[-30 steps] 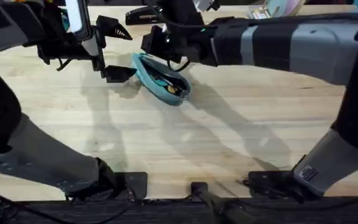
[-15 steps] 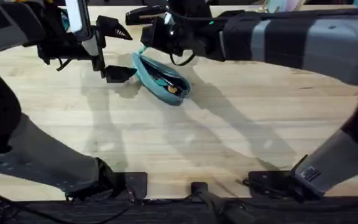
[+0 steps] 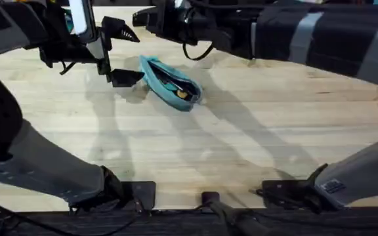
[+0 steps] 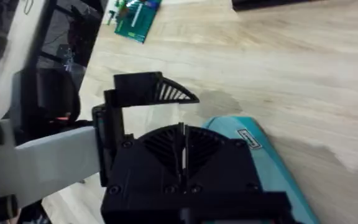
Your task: Unzip the bag, pick up the pens from the table one at a time and place them inside, then zip the bag closed.
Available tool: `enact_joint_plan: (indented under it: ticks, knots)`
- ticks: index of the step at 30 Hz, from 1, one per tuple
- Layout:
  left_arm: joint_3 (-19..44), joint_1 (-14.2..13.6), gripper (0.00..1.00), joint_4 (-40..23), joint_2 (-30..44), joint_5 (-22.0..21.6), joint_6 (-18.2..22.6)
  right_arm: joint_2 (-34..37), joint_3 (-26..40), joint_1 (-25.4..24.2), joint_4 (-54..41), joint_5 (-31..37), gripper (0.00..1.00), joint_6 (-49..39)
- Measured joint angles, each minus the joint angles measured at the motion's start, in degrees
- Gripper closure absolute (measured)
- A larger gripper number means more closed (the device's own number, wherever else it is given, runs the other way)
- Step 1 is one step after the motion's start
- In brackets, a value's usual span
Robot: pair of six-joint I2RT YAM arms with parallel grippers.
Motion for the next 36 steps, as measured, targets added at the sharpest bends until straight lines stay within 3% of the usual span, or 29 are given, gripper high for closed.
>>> enact_joint_plan:
  ticks: [4, 5, 10, 11, 31, 36]
  knots:
    - [0.00, 0.00, 0.008, 0.00, 0.00, 0.00, -0.02, -1.40, -0.02, 0.00, -0.13, 0.02, 0.958, -1.42]
    - [0.00, 0.00, 0.008, 0.00, 0.00, 0.00, -0.02, -1.69, -0.01, 0.01, -0.15, 0.00, 0.865, -1.79]
    - [0.00, 0.00, 0.008, 0.00, 0.00, 0.00, -0.02, -2.71, 0.00, 0.30, -1.02, 0.00, 0.130, -4.32]
    - [0.00, 0.00, 0.008, 0.00, -0.01, 0.00, 0.00, -2.74, -0.02, 0.48, -1.35, 0.02, 0.038, -4.91]
    - [0.00, 0.00, 0.008, 0.00, 0.00, 0.00, -0.01, -2.74, 0.00, 1.42, -9.30, -0.12, 0.004, -5.37]
    - [0.00, 0.00, 0.008, 0.00, 0.00, 0.00, -0.02, -2.71, -0.01, 1.97, -11.52, 4.78, 0.004, -1.50]
